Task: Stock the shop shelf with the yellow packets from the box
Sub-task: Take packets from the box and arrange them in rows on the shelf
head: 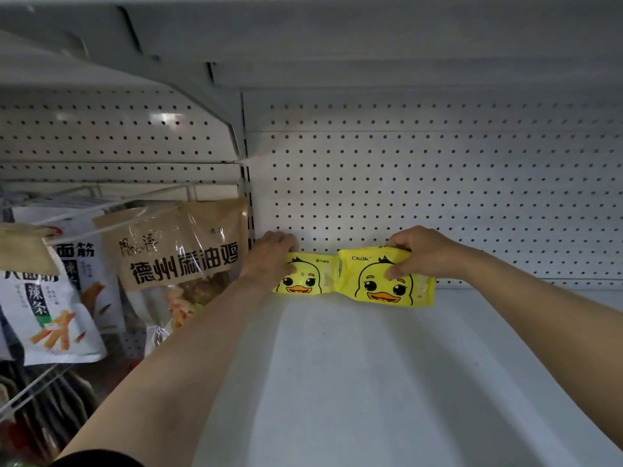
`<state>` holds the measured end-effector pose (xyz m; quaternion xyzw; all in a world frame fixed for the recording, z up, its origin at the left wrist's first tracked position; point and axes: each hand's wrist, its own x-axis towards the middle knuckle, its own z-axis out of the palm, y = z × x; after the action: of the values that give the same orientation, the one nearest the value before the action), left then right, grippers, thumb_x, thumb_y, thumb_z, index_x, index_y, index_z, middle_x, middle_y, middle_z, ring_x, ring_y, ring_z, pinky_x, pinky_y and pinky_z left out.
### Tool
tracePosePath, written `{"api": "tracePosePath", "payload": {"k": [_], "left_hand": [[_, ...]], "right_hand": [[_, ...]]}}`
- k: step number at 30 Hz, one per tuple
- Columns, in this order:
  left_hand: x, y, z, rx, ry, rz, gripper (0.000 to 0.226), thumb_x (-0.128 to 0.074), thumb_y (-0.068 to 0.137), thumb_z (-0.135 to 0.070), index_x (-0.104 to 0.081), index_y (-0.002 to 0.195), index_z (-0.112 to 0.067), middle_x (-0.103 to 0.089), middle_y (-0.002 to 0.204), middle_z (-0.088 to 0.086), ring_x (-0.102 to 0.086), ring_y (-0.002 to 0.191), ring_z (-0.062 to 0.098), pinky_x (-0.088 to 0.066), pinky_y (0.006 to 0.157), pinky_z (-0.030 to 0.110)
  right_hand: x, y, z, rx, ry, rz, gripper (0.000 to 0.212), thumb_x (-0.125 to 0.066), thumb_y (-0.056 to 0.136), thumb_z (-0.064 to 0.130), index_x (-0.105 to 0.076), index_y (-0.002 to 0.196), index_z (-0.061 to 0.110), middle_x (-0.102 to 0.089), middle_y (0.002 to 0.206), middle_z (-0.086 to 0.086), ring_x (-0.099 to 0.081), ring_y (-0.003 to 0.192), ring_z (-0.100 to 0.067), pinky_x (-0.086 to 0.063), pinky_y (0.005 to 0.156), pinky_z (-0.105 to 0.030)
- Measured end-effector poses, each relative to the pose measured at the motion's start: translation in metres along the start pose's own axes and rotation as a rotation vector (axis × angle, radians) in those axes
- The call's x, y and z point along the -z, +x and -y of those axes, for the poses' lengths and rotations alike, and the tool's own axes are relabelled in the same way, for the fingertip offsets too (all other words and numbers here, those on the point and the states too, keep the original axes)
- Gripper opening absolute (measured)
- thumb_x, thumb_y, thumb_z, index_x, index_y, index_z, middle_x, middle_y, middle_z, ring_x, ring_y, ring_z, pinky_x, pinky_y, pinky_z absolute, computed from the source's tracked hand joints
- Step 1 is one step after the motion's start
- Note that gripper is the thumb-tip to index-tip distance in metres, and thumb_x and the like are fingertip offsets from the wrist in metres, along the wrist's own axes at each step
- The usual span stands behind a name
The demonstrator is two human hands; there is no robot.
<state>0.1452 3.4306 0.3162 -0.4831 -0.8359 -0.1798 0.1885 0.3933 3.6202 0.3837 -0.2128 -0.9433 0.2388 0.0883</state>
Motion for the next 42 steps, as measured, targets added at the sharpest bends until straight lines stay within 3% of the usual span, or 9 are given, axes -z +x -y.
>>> {"api": "tracePosePath", "payload": {"k": [6, 9, 12, 15, 20, 25, 29, 37, 42], "left_hand": [[-0.006, 0.000, -0.005, 0.032, 0.125, -0.120, 0.045, -0.076, 0.078, -0.040, -0.055, 0.112, -0.020, -0.053, 0.118, 0.001, -0.046, 0.113, 0.023, -0.042, 0.090, 0.035], [0.011, 0.001, -0.030, 0.042, -0.361, -0.194, 0.049, -0.072, 0.076, -0.056, -0.061, 0.112, -0.025, -0.062, 0.108, -0.007, -0.052, 0.107, 0.012, -0.044, 0.087, 0.031], [0.038, 0.002, -0.059, -0.014, -0.666, 0.093, 0.051, -0.077, 0.073, -0.054, -0.061, 0.118, -0.034, -0.065, 0.112, -0.015, -0.055, 0.108, -0.002, -0.040, 0.088, 0.021], [0.043, 0.002, -0.065, -0.027, -0.522, 0.332, 0.066, -0.083, 0.069, -0.046, -0.055, 0.128, -0.034, -0.060, 0.122, -0.010, -0.054, 0.113, 0.005, -0.042, 0.093, 0.024], [0.039, 0.001, -0.040, 0.057, -0.422, 0.249, 0.048, -0.087, 0.066, -0.032, -0.063, 0.106, -0.024, -0.060, 0.101, -0.009, -0.056, 0.094, 0.011, -0.042, 0.067, 0.018], [0.031, -0.004, -0.009, 0.113, -0.294, 0.282, 0.057, -0.087, 0.066, -0.034, -0.061, 0.115, -0.019, -0.058, 0.111, -0.005, -0.051, 0.101, 0.012, -0.043, 0.079, 0.025], [0.021, -0.004, 0.006, 0.178, -0.279, 0.268, 0.058, -0.086, 0.068, -0.033, -0.060, 0.118, -0.017, -0.060, 0.117, -0.001, -0.055, 0.109, 0.018, -0.046, 0.088, 0.031], [0.016, -0.001, 0.012, 0.235, -0.216, 0.194, 0.061, -0.089, 0.061, -0.036, -0.054, 0.106, -0.015, -0.057, 0.105, 0.002, -0.055, 0.097, 0.021, -0.050, 0.081, 0.037], [0.015, -0.003, 0.004, 0.242, -0.054, 0.161, 0.054, -0.082, 0.070, -0.041, -0.044, 0.103, -0.021, -0.050, 0.105, -0.001, -0.053, 0.102, 0.022, -0.047, 0.076, 0.036]], "right_hand": [[0.002, -0.002, -0.003, -0.004, 0.013, -0.031, 0.036, -0.088, 0.070, 0.028, -0.067, 0.100, 0.029, -0.072, 0.100, 0.004, -0.068, 0.090, -0.015, -0.055, 0.079, -0.031], [0.001, 0.000, -0.001, -0.013, 0.018, -0.042, 0.045, -0.090, 0.068, 0.029, -0.067, 0.106, 0.028, -0.070, 0.104, 0.005, -0.067, 0.092, -0.014, -0.056, 0.084, -0.033], [-0.004, 0.005, 0.009, 0.004, 0.005, -0.046, 0.051, -0.091, 0.067, 0.028, -0.066, 0.112, 0.026, -0.068, 0.104, 0.004, -0.066, 0.093, -0.015, -0.055, 0.084, -0.032], [-0.014, 0.013, 0.025, 0.041, 0.006, -0.056, 0.054, -0.092, 0.065, 0.028, -0.065, 0.112, 0.029, -0.067, 0.103, 0.005, -0.064, 0.094, -0.014, -0.054, 0.082, -0.030], [-0.043, 0.035, 0.044, 0.084, 0.101, -0.065, 0.052, -0.092, 0.065, 0.025, -0.065, 0.110, 0.027, -0.067, 0.099, 0.005, -0.064, 0.092, -0.013, -0.051, 0.074, -0.025], [-0.068, 0.055, 0.048, 0.076, 0.066, -0.121, 0.043, -0.090, 0.068, 0.021, -0.069, 0.105, 0.019, -0.064, 0.088, 0.005, -0.062, 0.087, -0.013, -0.048, 0.072, -0.022], [-0.087, 0.067, 0.053, 0.084, -0.036, -0.121, 0.049, -0.090, 0.066, 0.029, -0.067, 0.109, 0.019, -0.066, 0.102, 0.002, -0.061, 0.098, -0.016, -0.051, 0.084, -0.031], [-0.095, 0.079, 0.056, 0.086, -0.225, -0.150, 0.049, -0.085, 0.071, 0.035, -0.057, 0.107, 0.017, -0.064, 0.102, -0.004, -0.059, 0.094, -0.023, -0.044, 0.070, -0.032], [-0.101, 0.080, 0.058, 0.092, -0.324, -0.209, 0.050, -0.081, 0.075, 0.037, -0.053, 0.108, 0.013, -0.062, 0.101, -0.008, -0.060, 0.095, -0.028, -0.047, 0.070, -0.035]]}}
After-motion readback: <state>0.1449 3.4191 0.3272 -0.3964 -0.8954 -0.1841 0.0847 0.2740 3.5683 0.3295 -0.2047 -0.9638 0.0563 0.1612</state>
